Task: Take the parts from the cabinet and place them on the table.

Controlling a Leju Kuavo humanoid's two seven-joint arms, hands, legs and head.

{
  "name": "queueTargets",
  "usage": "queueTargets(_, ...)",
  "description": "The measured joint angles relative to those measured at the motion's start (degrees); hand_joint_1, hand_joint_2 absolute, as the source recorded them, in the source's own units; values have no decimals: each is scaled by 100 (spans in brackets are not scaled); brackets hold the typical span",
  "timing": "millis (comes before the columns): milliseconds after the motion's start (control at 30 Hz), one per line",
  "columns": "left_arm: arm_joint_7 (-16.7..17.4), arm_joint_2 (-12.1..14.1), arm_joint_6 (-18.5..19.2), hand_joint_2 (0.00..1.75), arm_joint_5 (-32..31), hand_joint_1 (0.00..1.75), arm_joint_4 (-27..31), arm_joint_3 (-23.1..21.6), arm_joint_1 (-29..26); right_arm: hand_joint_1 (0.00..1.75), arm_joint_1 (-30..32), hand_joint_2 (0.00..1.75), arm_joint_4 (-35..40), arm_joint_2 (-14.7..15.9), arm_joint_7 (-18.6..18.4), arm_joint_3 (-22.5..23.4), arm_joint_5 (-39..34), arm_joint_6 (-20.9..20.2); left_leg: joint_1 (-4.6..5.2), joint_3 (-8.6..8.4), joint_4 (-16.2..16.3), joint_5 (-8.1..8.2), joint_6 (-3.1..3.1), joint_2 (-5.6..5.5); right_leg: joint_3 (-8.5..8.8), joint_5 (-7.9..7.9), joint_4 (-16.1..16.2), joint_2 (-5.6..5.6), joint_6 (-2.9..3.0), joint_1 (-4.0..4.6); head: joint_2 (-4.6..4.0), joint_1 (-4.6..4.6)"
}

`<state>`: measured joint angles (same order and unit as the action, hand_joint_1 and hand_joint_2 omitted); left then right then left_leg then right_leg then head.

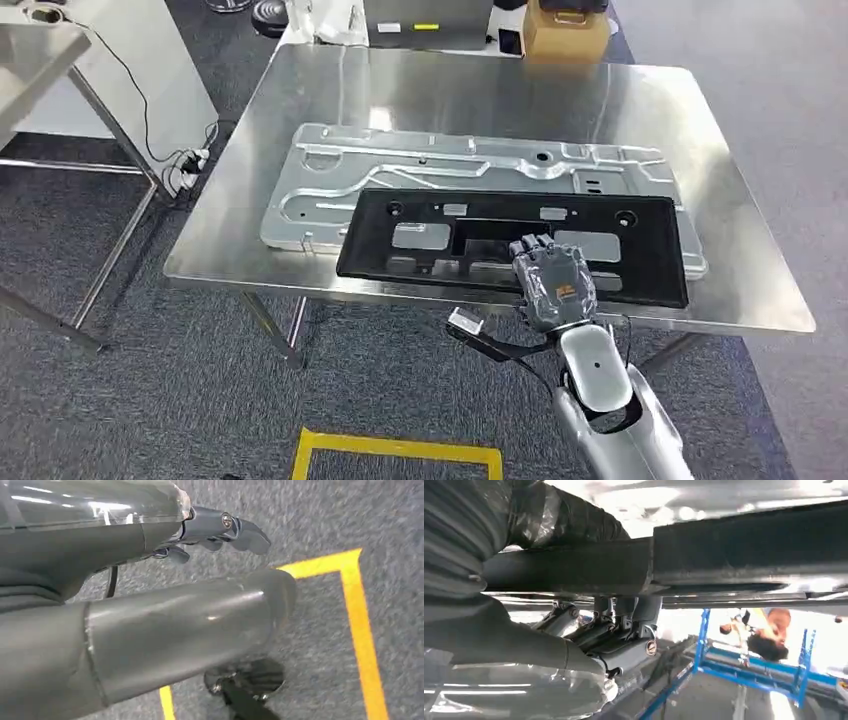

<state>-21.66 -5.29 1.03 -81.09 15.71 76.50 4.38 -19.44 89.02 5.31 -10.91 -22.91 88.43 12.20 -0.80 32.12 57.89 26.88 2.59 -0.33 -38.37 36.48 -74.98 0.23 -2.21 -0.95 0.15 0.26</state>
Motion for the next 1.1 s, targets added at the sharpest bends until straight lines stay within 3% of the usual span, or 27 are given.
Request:
queueTargets(33,0,0,2,0,2,0,-4,0,-6,175,-26,175,0,0,11,-24,-2,-7,-3,-76,0,60,-4,-14,-144,70,-29,-5,-18,-9,0,0)
queueTargets(67,0,0,2,0,2,0,-13,0,-9,175,-49,175,0,2,11,-42,-6,-13,-6,-166,0,122,-14,-27,-196,10,109,-9,-35,-22,0,0)
queueTargets(100,0,0,5,0,4,0,-24,0,-10,175,-67,175,0,4,13,-44,-15,-18,-8,-265,-1,190,-29,-43,-164,-202,404,-13,-25,-28,0,0)
queueTargets(133,0,0,9,0,9,0,-28,-2,-13,175,-90,175,0,18,13,-44,-34,-18,-12,-379,-3,270,-52,-51,-66,-602,872,-20,0,-28,0,0)
queueTargets(167,0,0,9,0,11,0,-31,-2,-19,175,-107,175,0,26,15,-44,-59,-18,-13,-427,-18,341,-78,-50,25,-1105,1329,-36,37,-24,0,0)
queueTargets(200,0,0,9,0,13,0,-44,-2,-17,175,-109,175,-9,44,18,-44,-72,-18,-2,-532,17,408,-108,-50,11,-1413,1499,-61,78,0,0,-4)
queueTargets(233,-2,0,9,0,15,0,-46,-2,-3,175,-139,175,-20,50,22,-57,-83,-15,4,-507,-33,455,-167,-71,32,-1184,1489,-73,135,38,0,11)
queueTargets(267,4,2,9,0,15,0,-46,-4,6,175,-140,175,-15,50,26,-61,-101,-9,1,-566,-97,493,-215,-56,67,-1231,1505,-58,187,56,0,2)
queueTargets(333,7,18,13,0,37,0,-52,-4,-1,175,-137,175,-4,66,46,-72,-171,11,7,-696,-4,391,-289,-39,210,-1234,1592,-17,289,43,0,2)
queueTargets(367,9,33,18,0,50,0,-52,-4,2,175,-121,175,-2,72,44,-72,-190,13,-21,-652,144,424,-286,-18,319,-1219,1645,-20,325,31,0,2)
queueTargets(400,7,44,18,0,57,0,-57,-4,3,175,-124,175,-2,81,44,-72,-218,15,-17,-499,482,444,-287,-9,380,-1182,1657,-23,386,34,0,2)
queueTargets(433,9,44,20,0,66,0,-68,-4,14,175,-123,175,-2,83,46,-72,-251,17,-27,-243,883,544,-296,-5,414,-1149,1659,-21,421,38,0,-2)
queueTargets(500,9,48,24,0,70,0,-79,-7,2,175,-74,175,-11,85,63,-74,-297,20,-28,272,1528,956,-327,-3,484,-1062,1659,-6,446,61,0,-2)
queueTargets(533,9,52,24,0,72,0,-79,-7,-14,175,-28,175,-15,87,72,-74,-310,22,-27,467,1647,1133,-335,-3,544,-1010,1656,6,447,73,0,-4)
queueTargets(567,9,59,22,0,77,0,-79,-7,-27,175,7,175,-26,87,79,-74,-328,22,-27,550,1551,1127,-328,-3,609,-957,1652,21,443,78,0,-2)
queueTargets(600,9,66,22,0,76,0,-79,-7,-33,175,32,175,-31,87,77,-74,-343,22,-26,541,1271,941,-309,-3,682,-905,1647,25,431,82,0,-4)
queueTargets(633,9,68,20,0,76,0,-79,-7,-34,175,40,175,-35,87,77,-74,-356,22,-23,483,879,593,-278,-3,752,-850,1640,24,424,87,0,-2)
queueTargets(700,9,92,13,0,79,0,-79,-7,-52,175,43,175,-66,87,77,-74,-389,24,8,431,132,-318,-218,-3,808,-761,1626,25,400,98,0,0)
queueTargets(733,15,98,15,0,83,0,-83,-7,-55,175,64,175,-85,87,79,-77,-407,33,27,447,150,-155,-225,-10,825,-716,1599,68,349,119,0,-2)
queueTargets(833,22,116,7,0,107,0,-85,-7,-64,175,117,175,-105,94,88,-77,-533,50,39,389,138,-242,-160,-14,847,-633,1643,68,253,118,0,-2)
queueTargets(867,22,109,9,0,107,0,-87,-7,-53,175,128,175,-107,101,94,-77,-549,52,-38,333,58,-275,-120,-3,868,-589,1623,64,219,113,0,0)
queueTargets(900,22,109,7,0,107,0,-87,-7,-46,175,134,175,-107,114,94,-77,-568,57,-33,291,19,-267,-99,-3,817,-503,1473,30,180,112,0,0)
queueTargets(933,24,114,7,0,107,0,-87,-7,-38,175,133,175,-109,127,96,-77,-579,61,-32,266,11,-251,-74,2,641,-323,1150,27,156,101,0,0)
queueTargets(1000,26,116,7,0,107,0,-87,-7,-29,175,155,175,-127,149,94,-77,-583,63,-32,233,17,-194,-47,4,89,25,229,21,101,52,0,0)
queueTargets(1033,28,118,7,0,107,0,-87,-7,-27,175,178,175,-147,160,96,-77,-586,61,-32,212,18,-165,-48,1,-137,43,-65,18,82,27,0,0)
queueTargets(1067,37,118,9,0,109,0,-87,-7,-25,175,199,175,-166,164,96,-77,-601,61,-35,179,19,-123,-54,-7,-224,-88,-75,11,63,3,0,0)
queueTargets(1100,37,118,9,0,109,0,-87,-7,-30,175,215,175,-179,164,94,-74,-610,59,-42,129,24,-83,-66,-16,-176,-365,173,4,47,-19,0,0)
